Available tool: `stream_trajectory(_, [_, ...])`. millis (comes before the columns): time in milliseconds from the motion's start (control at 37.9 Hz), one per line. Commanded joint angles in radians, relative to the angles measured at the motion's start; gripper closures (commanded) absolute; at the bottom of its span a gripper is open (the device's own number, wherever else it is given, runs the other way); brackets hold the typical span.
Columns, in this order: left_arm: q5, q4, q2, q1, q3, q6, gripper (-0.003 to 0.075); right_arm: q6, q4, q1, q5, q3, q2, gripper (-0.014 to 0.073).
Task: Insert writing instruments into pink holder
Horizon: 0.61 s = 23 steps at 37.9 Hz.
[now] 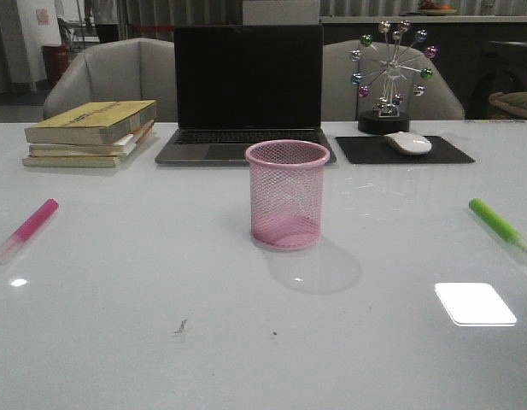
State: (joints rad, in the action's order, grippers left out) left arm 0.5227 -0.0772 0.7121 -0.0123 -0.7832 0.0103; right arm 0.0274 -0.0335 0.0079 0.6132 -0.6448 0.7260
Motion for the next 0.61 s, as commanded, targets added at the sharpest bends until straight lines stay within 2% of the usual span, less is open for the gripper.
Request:
stream_trajectory(0, [-0.066,-0.032,0.005,0.007,-0.033,0.004,0.0318,0.000,-0.014,-0.002,-0.018,-0.084,0.138,0.0167])
stream_trajectory(343, [-0.065,-0.080,0.005,0.007,-0.033,0.004,0.0318,0.000,-0.021,-0.002,0.092,-0.478,0.685,0.0167])
stream_trajectory(581, [-0.061,-0.088,0.005,0.007,-0.033,0.004,0.0318,0.000,-0.021,-0.002,0.172,-0.727,0.959,0.0167])
